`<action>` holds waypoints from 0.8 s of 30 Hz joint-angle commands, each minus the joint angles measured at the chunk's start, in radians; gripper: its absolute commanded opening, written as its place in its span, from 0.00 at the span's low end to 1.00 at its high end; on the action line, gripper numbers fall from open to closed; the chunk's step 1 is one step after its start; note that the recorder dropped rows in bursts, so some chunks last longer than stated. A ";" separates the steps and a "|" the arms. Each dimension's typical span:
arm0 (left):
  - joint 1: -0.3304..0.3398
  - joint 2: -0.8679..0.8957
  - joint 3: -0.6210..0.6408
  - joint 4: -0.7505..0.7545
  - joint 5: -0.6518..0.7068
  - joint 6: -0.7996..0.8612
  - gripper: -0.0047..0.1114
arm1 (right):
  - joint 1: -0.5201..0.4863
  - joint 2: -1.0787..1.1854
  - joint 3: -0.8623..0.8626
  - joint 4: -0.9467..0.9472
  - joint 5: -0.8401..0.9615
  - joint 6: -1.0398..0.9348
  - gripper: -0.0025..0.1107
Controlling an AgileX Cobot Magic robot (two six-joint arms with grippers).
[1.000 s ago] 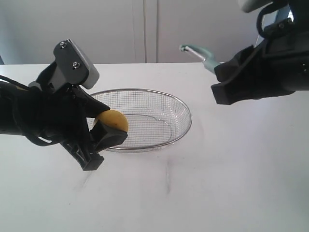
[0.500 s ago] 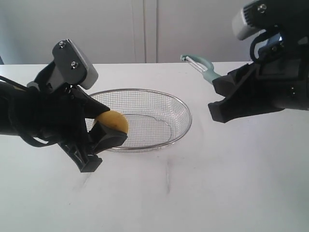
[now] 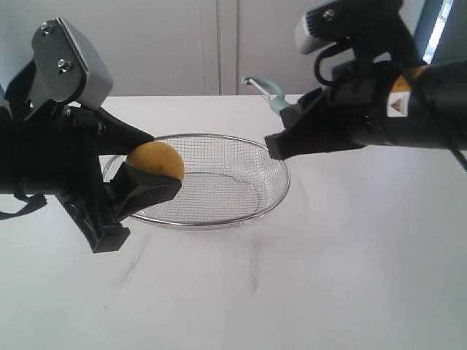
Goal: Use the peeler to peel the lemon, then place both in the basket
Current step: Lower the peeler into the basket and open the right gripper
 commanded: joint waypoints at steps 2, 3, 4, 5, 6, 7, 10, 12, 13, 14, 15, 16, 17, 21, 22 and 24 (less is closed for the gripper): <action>0.002 -0.012 0.001 -0.014 0.024 -0.002 0.04 | 0.000 0.205 -0.159 -0.011 -0.029 0.007 0.02; 0.002 -0.012 0.001 -0.018 0.024 -0.002 0.04 | 0.000 0.248 -0.192 -0.011 -0.029 0.007 0.02; 0.002 -0.012 0.001 -0.020 0.024 -0.002 0.04 | 0.000 0.291 -0.223 -0.009 -0.029 0.007 0.02; 0.002 -0.012 0.001 -0.025 0.024 -0.002 0.04 | 0.000 0.323 -0.245 -0.009 -0.029 0.007 0.02; 0.002 -0.012 0.001 -0.027 0.024 -0.002 0.04 | 0.000 0.362 -0.267 -0.009 -0.033 0.007 0.02; 0.002 -0.012 0.001 -0.027 0.024 -0.002 0.04 | 0.000 0.403 -0.287 -0.007 -0.037 0.007 0.02; 0.002 -0.012 0.001 -0.027 0.024 -0.002 0.04 | 0.000 0.485 -0.305 0.010 -0.044 0.007 0.02; 0.002 -0.012 0.001 -0.037 0.024 -0.002 0.04 | 0.000 0.530 -0.305 0.010 -0.049 0.007 0.02; 0.002 -0.012 0.001 -0.042 0.024 -0.002 0.04 | 0.000 0.554 -0.305 0.010 -0.049 0.007 0.02; 0.002 -0.012 0.001 -0.044 0.024 -0.002 0.04 | 0.000 0.575 -0.305 0.010 -0.049 0.007 0.02; 0.002 -0.012 0.001 -0.044 0.024 -0.002 0.04 | 0.000 0.594 -0.305 0.010 -0.049 0.007 0.02; 0.002 -0.012 0.001 -0.044 0.024 -0.002 0.04 | 0.000 0.611 -0.305 0.010 -0.052 0.007 0.02; 0.002 -0.012 0.001 -0.044 0.024 -0.002 0.04 | 0.000 0.623 -0.305 0.010 -0.057 0.005 0.02; 0.002 -0.012 0.001 -0.044 0.024 -0.002 0.04 | 0.000 0.657 -0.306 0.010 -0.112 0.005 0.02; 0.002 -0.012 0.001 -0.044 0.024 -0.002 0.04 | 0.000 0.661 -0.306 0.010 -0.127 0.005 0.03; 0.002 -0.012 0.001 -0.044 0.024 -0.002 0.04 | 0.000 0.671 -0.306 0.010 -0.144 0.005 0.05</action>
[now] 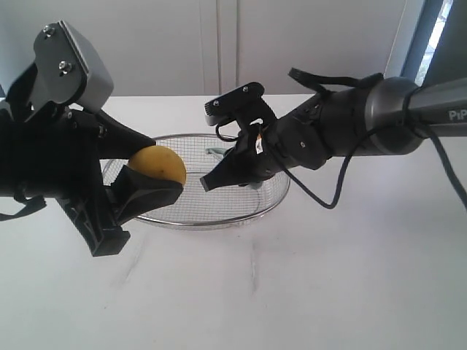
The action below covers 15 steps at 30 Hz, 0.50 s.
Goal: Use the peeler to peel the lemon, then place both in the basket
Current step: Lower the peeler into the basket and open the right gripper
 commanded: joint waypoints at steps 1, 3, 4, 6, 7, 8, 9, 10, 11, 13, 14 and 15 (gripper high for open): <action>0.002 -0.012 0.001 -0.032 0.005 -0.002 0.04 | 0.000 0.020 -0.009 0.001 -0.065 0.005 0.07; 0.002 -0.012 0.001 -0.032 0.003 -0.002 0.04 | 0.000 0.033 -0.009 0.001 -0.065 0.005 0.12; 0.002 -0.012 0.001 -0.032 0.003 -0.002 0.04 | 0.000 0.039 -0.009 0.001 -0.065 0.005 0.15; 0.002 -0.012 0.001 -0.032 0.001 -0.002 0.04 | 0.000 0.051 -0.009 0.001 -0.065 0.005 0.22; 0.002 -0.012 0.001 -0.032 0.001 -0.002 0.04 | 0.000 0.056 -0.009 0.001 -0.065 0.005 0.26; 0.002 -0.012 0.001 -0.032 0.001 -0.002 0.04 | 0.000 0.058 -0.009 0.001 -0.065 0.005 0.29; 0.002 -0.012 0.001 -0.032 0.001 -0.002 0.04 | 0.000 0.063 -0.009 0.001 -0.065 0.005 0.32; 0.002 -0.012 0.001 -0.032 0.001 -0.002 0.04 | 0.000 0.065 -0.009 0.001 -0.065 0.005 0.35; 0.002 -0.012 0.001 -0.032 0.001 -0.002 0.04 | 0.000 0.067 -0.009 0.001 -0.065 0.005 0.38; 0.002 -0.012 0.001 -0.032 0.001 -0.002 0.04 | 0.000 0.068 -0.009 0.001 -0.065 0.005 0.43; 0.002 -0.012 0.001 -0.032 0.001 -0.002 0.04 | 0.000 0.068 -0.009 0.001 -0.065 0.005 0.44; 0.002 -0.012 0.001 -0.032 0.001 -0.002 0.04 | 0.000 0.068 -0.009 0.001 -0.065 0.005 0.44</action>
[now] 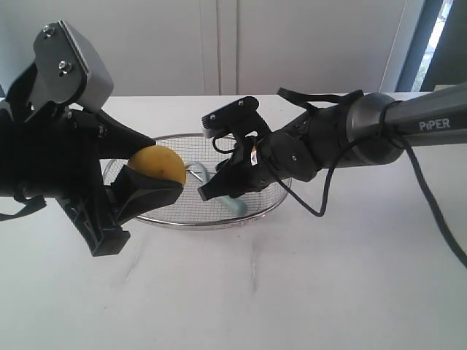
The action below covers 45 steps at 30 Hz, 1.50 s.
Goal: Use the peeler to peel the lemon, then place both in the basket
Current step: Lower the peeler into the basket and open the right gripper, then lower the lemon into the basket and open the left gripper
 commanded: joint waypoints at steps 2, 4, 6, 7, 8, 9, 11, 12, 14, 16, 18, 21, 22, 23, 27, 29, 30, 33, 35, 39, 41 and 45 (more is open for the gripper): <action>0.002 -0.012 0.001 -0.032 0.001 -0.002 0.04 | 0.000 -0.010 -0.006 0.000 -0.011 0.005 0.44; 0.002 -0.012 0.001 -0.030 0.001 -0.002 0.04 | 0.000 -0.040 -0.006 0.000 0.028 0.005 0.44; 0.002 -0.012 0.001 -0.030 0.001 -0.002 0.04 | 0.000 -0.074 -0.006 -0.002 0.084 0.003 0.44; 0.002 -0.012 0.001 -0.030 0.001 -0.002 0.04 | 0.000 -0.094 -0.006 -0.011 0.111 0.000 0.44; 0.002 -0.012 0.001 -0.030 0.001 -0.002 0.04 | 0.000 -0.115 -0.006 -0.028 0.148 -0.009 0.43; 0.002 -0.012 0.001 -0.030 0.001 -0.002 0.04 | 0.000 -0.137 -0.006 -0.049 0.188 -0.021 0.41; 0.002 -0.012 0.001 -0.030 0.001 -0.002 0.04 | 0.000 -0.179 -0.008 -0.085 0.267 -0.022 0.32; 0.002 -0.012 0.001 -0.030 0.001 -0.002 0.04 | 0.000 -0.200 -0.008 -0.100 0.312 -0.022 0.25; 0.002 -0.012 0.001 -0.030 0.001 -0.002 0.04 | 0.000 -0.302 -0.009 -0.128 0.434 -0.024 0.02; 0.002 -0.012 0.001 -0.030 0.001 -0.002 0.04 | 0.000 -0.389 -0.009 -0.152 0.529 -0.084 0.02; 0.002 -0.012 0.001 -0.030 0.001 -0.002 0.04 | 0.000 -0.498 -0.002 -0.156 0.649 -0.104 0.02; 0.002 -0.012 0.001 -0.030 0.001 -0.002 0.04 | 0.000 -0.627 0.008 -0.156 0.797 -0.104 0.02; 0.002 -0.012 0.001 -0.030 0.001 -0.002 0.04 | 0.000 -0.656 0.023 -0.156 0.793 -0.104 0.02; 0.002 -0.012 0.001 -0.030 0.001 -0.002 0.04 | 0.000 -0.678 0.042 -0.154 0.770 -0.104 0.02; 0.002 -0.012 0.001 -0.030 0.001 0.002 0.04 | 0.000 -0.734 0.113 -0.083 0.672 -0.109 0.02; 0.002 -0.004 0.001 0.009 -0.008 0.006 0.04 | 0.000 -0.734 0.113 -0.080 0.673 -0.109 0.02; 0.002 0.007 0.001 0.022 -0.031 0.006 0.04 | 0.000 -0.736 0.113 -0.080 0.676 -0.104 0.02; 0.002 0.084 0.001 0.008 -0.260 -0.009 0.04 | 0.000 -0.736 0.113 -0.080 0.678 -0.101 0.02; 0.002 0.159 0.001 -0.004 -0.497 -0.009 0.04 | 0.000 -0.736 0.113 -0.080 0.678 -0.100 0.02; 0.002 0.312 -0.013 0.003 -0.761 -0.009 0.04 | 0.000 -0.736 0.113 -0.080 0.678 -0.076 0.02; 0.002 0.377 -0.037 0.030 -0.757 -0.009 0.04 | 0.000 -0.736 0.113 -0.080 0.678 -0.076 0.02; 0.009 0.492 -0.113 0.014 -0.661 -0.069 0.04 | 0.000 -0.736 0.113 -0.080 0.675 -0.076 0.02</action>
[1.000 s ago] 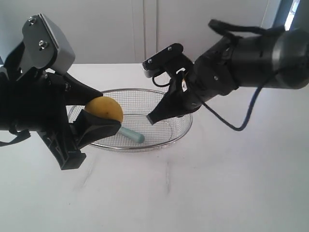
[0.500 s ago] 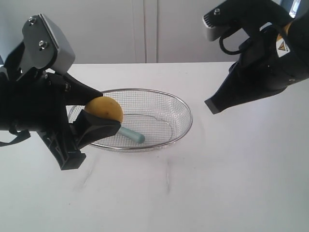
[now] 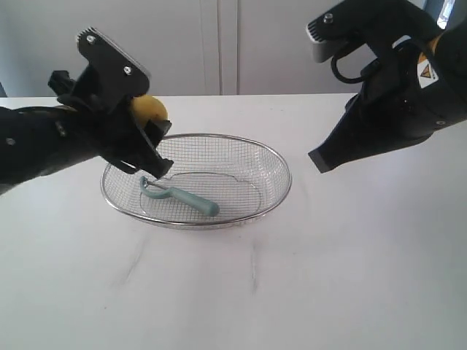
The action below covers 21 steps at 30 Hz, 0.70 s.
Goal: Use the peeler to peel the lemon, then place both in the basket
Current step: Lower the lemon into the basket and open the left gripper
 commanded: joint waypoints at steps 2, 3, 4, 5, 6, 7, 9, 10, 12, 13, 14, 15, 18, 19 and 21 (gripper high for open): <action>0.060 0.167 -0.180 -0.063 0.286 -0.185 0.04 | 0.000 -0.009 0.004 0.004 -0.014 0.006 0.02; 0.085 0.200 -0.231 -0.063 0.383 -0.206 0.04 | 0.000 -0.009 0.004 0.004 -0.014 0.006 0.02; 0.110 0.234 -0.285 -0.063 0.485 -0.215 0.04 | 0.000 -0.009 0.004 0.004 -0.014 0.006 0.02; 0.129 0.268 -0.329 -0.063 0.579 -0.223 0.04 | 0.000 -0.009 0.004 0.004 -0.013 0.008 0.02; 0.150 0.301 -0.384 -0.063 0.667 -0.230 0.04 | 0.000 -0.009 0.004 0.004 -0.015 0.007 0.02; 0.166 0.334 -0.438 -0.067 0.740 -0.235 0.04 | 0.000 -0.009 0.004 0.004 -0.015 0.007 0.02; 0.185 0.387 -0.525 -0.072 0.811 -0.236 0.04 | 0.000 -0.009 0.004 0.004 -0.022 0.021 0.02; 0.189 0.412 -0.555 -0.074 0.819 -0.236 0.04 | 0.000 -0.009 0.004 0.004 -0.024 0.028 0.02; 0.188 0.448 -0.587 -0.076 0.793 -0.236 0.04 | 0.000 -0.009 0.004 0.004 -0.027 0.034 0.02; 0.188 0.465 -0.595 -0.082 0.770 -0.236 0.04 | 0.000 -0.009 0.004 0.004 -0.027 0.034 0.02; 0.188 0.481 -0.600 -0.084 0.754 -0.236 0.04 | 0.000 -0.009 0.004 0.004 -0.027 0.034 0.02; 0.188 0.495 -0.602 -0.084 0.732 -0.236 0.04 | 0.000 -0.009 0.004 0.004 -0.027 0.034 0.02; 0.188 0.532 -0.602 -0.084 0.689 -0.236 0.04 | 0.000 -0.009 0.004 0.004 -0.036 0.034 0.02; 0.188 0.545 -0.602 -0.084 0.687 -0.236 0.04 | 0.000 -0.009 0.004 0.004 -0.038 0.034 0.02; 0.188 0.564 -0.602 -0.086 0.685 -0.236 0.04 | 0.000 -0.009 0.004 0.004 -0.038 0.034 0.02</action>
